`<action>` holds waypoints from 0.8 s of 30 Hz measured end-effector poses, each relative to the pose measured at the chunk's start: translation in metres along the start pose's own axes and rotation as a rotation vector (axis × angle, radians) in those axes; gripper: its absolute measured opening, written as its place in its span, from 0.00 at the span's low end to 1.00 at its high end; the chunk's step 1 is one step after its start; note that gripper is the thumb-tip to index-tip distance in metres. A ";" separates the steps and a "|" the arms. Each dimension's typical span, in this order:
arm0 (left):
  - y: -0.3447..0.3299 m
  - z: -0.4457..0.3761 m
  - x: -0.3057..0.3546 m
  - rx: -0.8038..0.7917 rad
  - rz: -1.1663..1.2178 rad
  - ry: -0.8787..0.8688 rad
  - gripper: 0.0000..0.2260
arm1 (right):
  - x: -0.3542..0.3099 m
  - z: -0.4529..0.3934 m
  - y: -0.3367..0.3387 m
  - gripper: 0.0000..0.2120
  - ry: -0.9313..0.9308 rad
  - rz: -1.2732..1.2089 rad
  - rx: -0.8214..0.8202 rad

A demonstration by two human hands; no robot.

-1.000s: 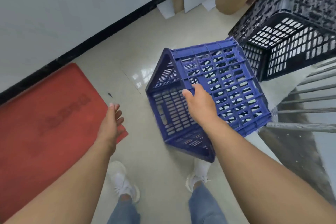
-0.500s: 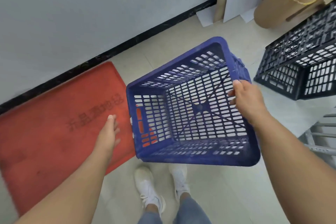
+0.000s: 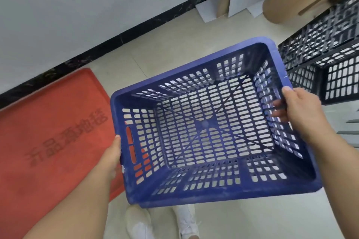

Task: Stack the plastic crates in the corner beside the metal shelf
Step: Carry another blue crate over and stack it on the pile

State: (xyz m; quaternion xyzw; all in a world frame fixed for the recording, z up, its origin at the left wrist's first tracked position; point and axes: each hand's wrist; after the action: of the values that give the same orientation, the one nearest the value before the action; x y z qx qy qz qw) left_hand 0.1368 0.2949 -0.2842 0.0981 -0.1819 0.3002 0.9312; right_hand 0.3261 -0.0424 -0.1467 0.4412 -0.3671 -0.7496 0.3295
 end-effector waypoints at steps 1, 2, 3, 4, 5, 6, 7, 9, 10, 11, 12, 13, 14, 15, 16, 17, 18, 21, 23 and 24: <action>-0.001 -0.003 -0.003 -0.033 0.041 0.023 0.25 | 0.003 -0.003 0.000 0.14 0.000 -0.012 0.007; 0.001 -0.009 -0.006 -0.048 0.067 0.038 0.26 | 0.006 -0.005 0.000 0.13 -0.006 -0.027 0.013; 0.003 -0.008 -0.006 -0.058 0.089 0.048 0.26 | 0.007 -0.006 0.001 0.13 -0.011 -0.036 0.022; 0.008 -0.009 -0.006 -0.073 0.122 0.060 0.26 | 0.008 -0.007 0.003 0.13 -0.012 -0.038 0.035; 0.011 -0.006 -0.004 -0.107 0.172 0.071 0.26 | 0.007 -0.008 0.006 0.13 -0.014 -0.039 0.044; 0.017 -0.005 -0.002 -0.129 0.213 0.073 0.27 | 0.004 -0.007 0.009 0.14 -0.023 -0.050 0.047; 0.021 -0.001 0.001 -0.155 0.237 0.068 0.27 | 0.001 -0.007 0.011 0.14 -0.043 -0.067 0.041; 0.032 0.009 0.008 -0.162 0.235 0.047 0.27 | -0.007 -0.004 0.015 0.15 -0.093 -0.124 0.016; 0.039 0.015 0.012 -0.137 0.240 0.034 0.26 | -0.011 -0.001 0.015 0.15 -0.124 -0.150 -0.002; 0.048 0.021 0.015 -0.103 0.267 0.030 0.25 | -0.015 0.004 0.015 0.15 -0.150 -0.167 -0.023; 0.059 0.027 0.016 -0.075 0.296 0.027 0.24 | -0.020 0.010 0.013 0.16 -0.172 -0.175 -0.046; 0.071 0.037 0.019 -0.070 0.337 0.023 0.24 | -0.026 0.017 0.011 0.16 -0.194 -0.179 -0.076; 0.085 0.045 0.021 -0.065 0.386 0.016 0.23 | -0.034 0.025 0.008 0.15 -0.211 -0.183 -0.112; 0.100 0.054 0.023 -0.054 0.438 0.013 0.24 | -0.043 0.032 0.004 0.13 -0.216 -0.184 -0.155; 0.117 0.062 0.024 -0.032 0.478 0.007 0.24 | -0.054 0.040 -0.001 0.10 -0.205 -0.176 -0.201; 0.135 0.070 0.026 -0.013 0.509 -0.002 0.24 | -0.065 0.048 -0.009 0.07 -0.185 -0.160 -0.245; 0.155 0.077 0.026 0.013 0.530 -0.013 0.24 | -0.077 0.056 -0.018 0.06 -0.157 -0.146 -0.284; 0.220 0.089 0.023 0.076 0.599 -0.047 0.23 | -0.110 0.080 -0.060 0.07 -0.025 -0.133 -0.399; 0.263 0.090 0.014 0.128 0.634 -0.059 0.22 | -0.131 0.100 -0.093 0.08 0.053 -0.084 -0.489; 0.283 0.088 0.009 0.168 0.632 -0.073 0.22 | -0.140 0.111 -0.110 0.08 0.081 -0.066 -0.532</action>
State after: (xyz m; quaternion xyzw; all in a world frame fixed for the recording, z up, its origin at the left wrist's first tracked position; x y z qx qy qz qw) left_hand -0.0500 0.5006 -0.1791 0.1239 -0.2113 0.5844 0.7736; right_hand 0.2621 0.1569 -0.1425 0.3807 -0.1293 -0.8117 0.4236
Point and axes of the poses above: each hand's wrist, its own z-axis away from the middle knuckle, its own y-axis out of the back of the hand, x = y × z, and after that the axes turned 10 degrees about z, right-handed
